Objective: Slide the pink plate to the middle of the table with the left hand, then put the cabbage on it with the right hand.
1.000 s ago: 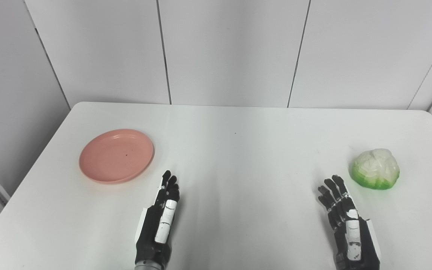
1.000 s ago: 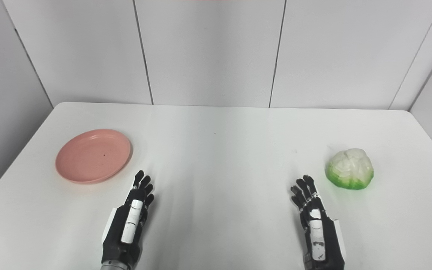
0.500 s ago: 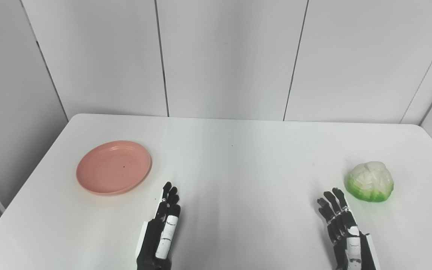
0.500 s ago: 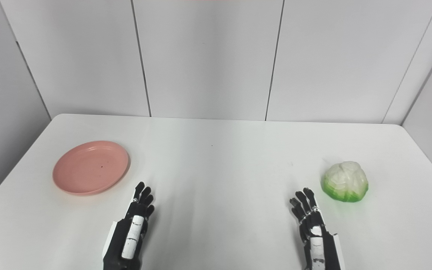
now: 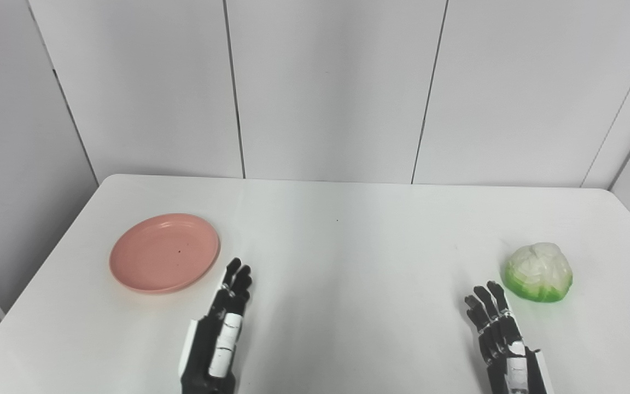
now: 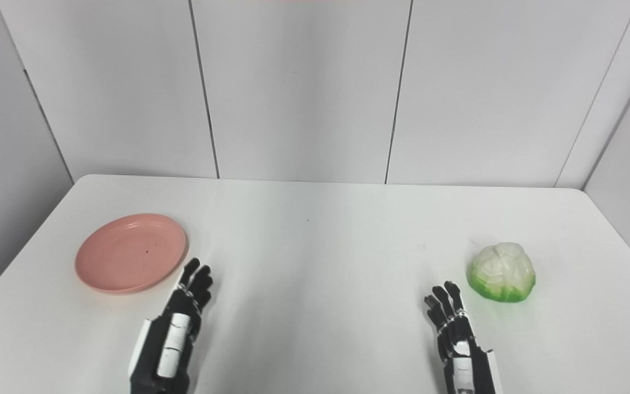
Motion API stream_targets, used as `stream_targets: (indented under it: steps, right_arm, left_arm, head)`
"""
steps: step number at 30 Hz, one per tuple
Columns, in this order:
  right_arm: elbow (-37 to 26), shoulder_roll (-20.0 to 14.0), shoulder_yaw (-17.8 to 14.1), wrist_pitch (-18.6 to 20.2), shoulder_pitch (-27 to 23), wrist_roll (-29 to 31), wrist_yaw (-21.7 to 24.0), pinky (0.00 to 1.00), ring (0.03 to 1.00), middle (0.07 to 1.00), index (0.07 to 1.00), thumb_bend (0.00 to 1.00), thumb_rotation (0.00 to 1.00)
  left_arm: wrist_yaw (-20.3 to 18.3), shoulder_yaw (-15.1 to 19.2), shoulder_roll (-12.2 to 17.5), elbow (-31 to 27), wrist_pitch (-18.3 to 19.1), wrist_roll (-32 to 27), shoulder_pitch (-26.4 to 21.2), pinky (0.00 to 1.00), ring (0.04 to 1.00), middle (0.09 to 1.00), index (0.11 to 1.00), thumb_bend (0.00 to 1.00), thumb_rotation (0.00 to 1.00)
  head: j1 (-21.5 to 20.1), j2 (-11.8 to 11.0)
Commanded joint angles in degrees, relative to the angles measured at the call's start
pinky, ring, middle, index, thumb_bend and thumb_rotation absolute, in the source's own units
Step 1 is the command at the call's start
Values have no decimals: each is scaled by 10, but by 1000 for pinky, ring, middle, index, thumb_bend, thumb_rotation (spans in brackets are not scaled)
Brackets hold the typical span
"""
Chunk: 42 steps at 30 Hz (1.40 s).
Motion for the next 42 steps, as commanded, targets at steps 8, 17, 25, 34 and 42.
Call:
stream_targets:
  steps: [8, 17, 25, 34, 42]
  right_arm:
    - [30, -9, -2, 26, 22, -2, -6, 952, 908, 922, 951, 863, 970]
    - [22, -9, -1, 31, 26, -6, -9, 938, 908, 915, 946, 862, 965]
    - [16, -11, 0, 34, 29, -6, -7, 941, 911, 912, 945, 858, 964]
    - [8, -10, 1, 36, 36, -7, -8, 925, 898, 901, 937, 858, 964]
    - [-10, -8, 4, 49, 47, -8, -9, 927, 901, 899, 932, 863, 953]
  left_arm:
    - [23, 66, 91, -16, -17, -13, -173, 949, 893, 887, 854, 929, 849]
    - [53, 127, 187, 134, -61, 10, -292, 853, 877, 892, 875, 999, 854]
    - [68, 164, 259, 338, -161, 5, -360, 872, 891, 900, 879, 1000, 870]
    - [49, 183, 313, 524, -200, -54, -428, 899, 911, 918, 900, 1000, 859]
    - [2, 201, 338, 679, -228, -107, -462, 903, 902, 908, 874, 986, 812]
  head:
    - [-5, 0]
    - [-8, 9]
    - [-7, 13]
    - [-11, 23]
    - [-21, 35]
